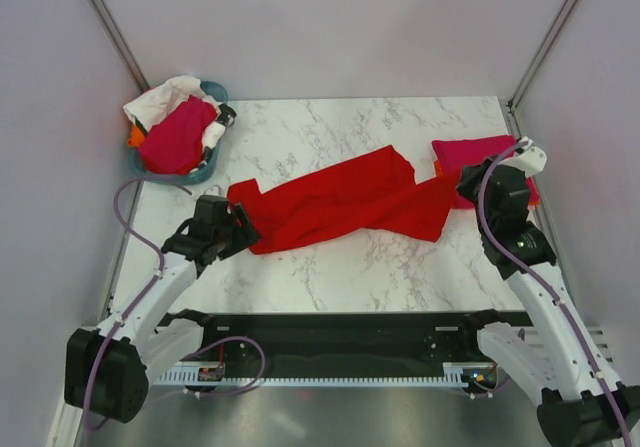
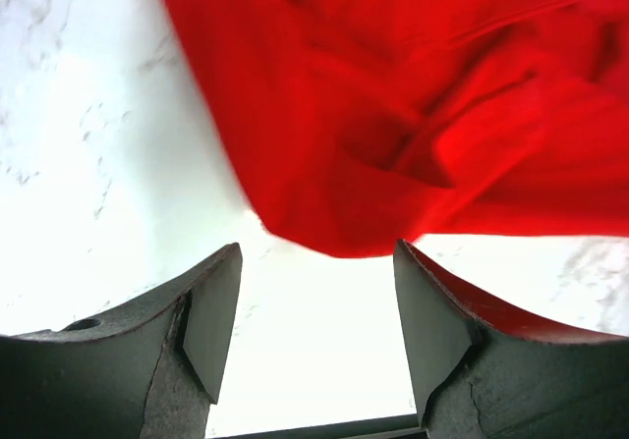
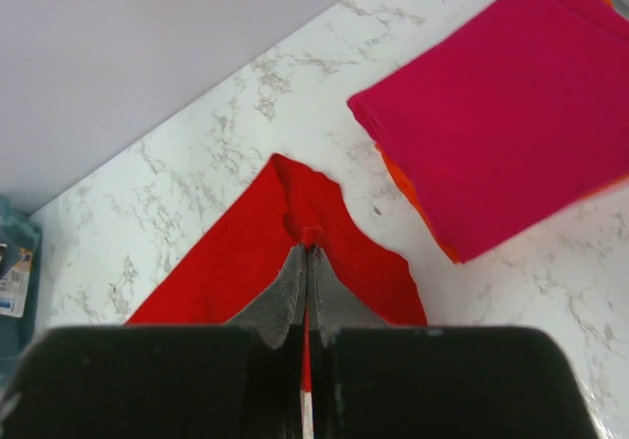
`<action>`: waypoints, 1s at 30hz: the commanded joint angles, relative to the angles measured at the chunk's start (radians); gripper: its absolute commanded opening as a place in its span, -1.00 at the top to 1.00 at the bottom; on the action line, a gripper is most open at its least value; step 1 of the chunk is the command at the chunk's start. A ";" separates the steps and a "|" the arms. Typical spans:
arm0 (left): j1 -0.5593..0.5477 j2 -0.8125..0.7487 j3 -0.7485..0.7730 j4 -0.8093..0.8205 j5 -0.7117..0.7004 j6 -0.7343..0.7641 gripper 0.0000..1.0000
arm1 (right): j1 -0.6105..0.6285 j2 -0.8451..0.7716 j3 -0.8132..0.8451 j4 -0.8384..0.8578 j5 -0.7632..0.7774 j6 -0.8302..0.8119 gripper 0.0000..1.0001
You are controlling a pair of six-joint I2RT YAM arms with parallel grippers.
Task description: Fold and stack the t-shirts
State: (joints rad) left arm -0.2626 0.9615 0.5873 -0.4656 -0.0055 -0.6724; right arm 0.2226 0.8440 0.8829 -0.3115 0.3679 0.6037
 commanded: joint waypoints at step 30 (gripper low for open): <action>-0.185 0.341 0.194 0.153 -0.154 0.060 0.95 | -0.005 -0.281 -0.381 -0.021 -0.040 0.102 1.00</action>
State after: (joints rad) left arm -0.4454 1.3415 0.7433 -0.3416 -0.1322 -0.6434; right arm 0.2184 0.5522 0.4957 -0.3702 0.3294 0.7067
